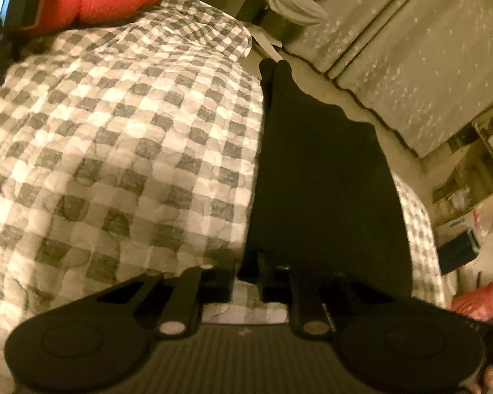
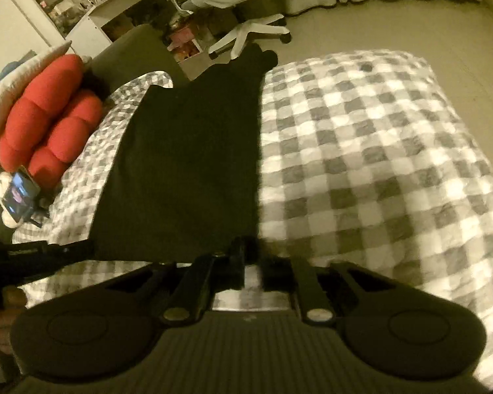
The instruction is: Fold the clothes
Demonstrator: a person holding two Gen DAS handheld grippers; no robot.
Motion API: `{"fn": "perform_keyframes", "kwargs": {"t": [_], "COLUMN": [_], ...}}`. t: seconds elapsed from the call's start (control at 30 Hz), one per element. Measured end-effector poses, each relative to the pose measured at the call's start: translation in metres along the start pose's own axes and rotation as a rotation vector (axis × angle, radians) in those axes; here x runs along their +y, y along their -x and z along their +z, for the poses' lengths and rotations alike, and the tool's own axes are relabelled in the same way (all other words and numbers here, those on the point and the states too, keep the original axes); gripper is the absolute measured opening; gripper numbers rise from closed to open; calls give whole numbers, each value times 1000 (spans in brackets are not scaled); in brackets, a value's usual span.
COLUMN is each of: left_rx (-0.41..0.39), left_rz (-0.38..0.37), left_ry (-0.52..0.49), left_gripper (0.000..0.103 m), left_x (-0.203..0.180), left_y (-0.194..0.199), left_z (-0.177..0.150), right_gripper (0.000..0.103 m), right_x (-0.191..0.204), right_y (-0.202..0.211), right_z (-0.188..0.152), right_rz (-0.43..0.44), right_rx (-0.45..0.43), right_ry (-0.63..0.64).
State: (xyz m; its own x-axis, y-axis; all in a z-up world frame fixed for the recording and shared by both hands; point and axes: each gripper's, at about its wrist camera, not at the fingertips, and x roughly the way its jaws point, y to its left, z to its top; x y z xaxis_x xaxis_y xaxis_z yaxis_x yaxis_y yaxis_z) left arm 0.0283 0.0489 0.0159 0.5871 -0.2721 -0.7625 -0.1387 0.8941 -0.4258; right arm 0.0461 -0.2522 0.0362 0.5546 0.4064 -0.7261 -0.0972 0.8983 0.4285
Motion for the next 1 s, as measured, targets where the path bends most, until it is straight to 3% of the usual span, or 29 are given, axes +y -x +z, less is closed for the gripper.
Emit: {"fn": "perform_keyframes", "kwargs": {"t": [0.17, 0.27, 0.4, 0.47, 0.63, 0.93, 1.0], "left_rx": [20, 33, 70, 70, 81, 39, 32], "left_rz": [29, 21, -65, -72, -141, -134, -120], "left_ry": [-1, 47, 153, 159, 247, 185, 154], "left_gripper": [10, 12, 34, 44, 59, 54, 48], "left_x": [2, 7, 15, 14, 20, 6, 2], "left_y": [7, 15, 21, 19, 9, 0, -1], "left_z": [1, 1, -3, -4, 0, 2, 2], "right_gripper": [9, 17, 20, 43, 44, 45, 35], "right_x": [-1, -3, -16, -21, -29, -17, -20], "right_y": [4, 9, 14, 11, 3, 0, -2], "right_z": [-1, -2, -3, -4, -1, -1, -1], "right_rz": [-38, -57, 60, 116, 162, 157, 153], "right_rx": [-10, -19, -4, 9, 13, 1, -8], "right_ry": [-3, -25, -148, -214, -319, -294, -298]}}
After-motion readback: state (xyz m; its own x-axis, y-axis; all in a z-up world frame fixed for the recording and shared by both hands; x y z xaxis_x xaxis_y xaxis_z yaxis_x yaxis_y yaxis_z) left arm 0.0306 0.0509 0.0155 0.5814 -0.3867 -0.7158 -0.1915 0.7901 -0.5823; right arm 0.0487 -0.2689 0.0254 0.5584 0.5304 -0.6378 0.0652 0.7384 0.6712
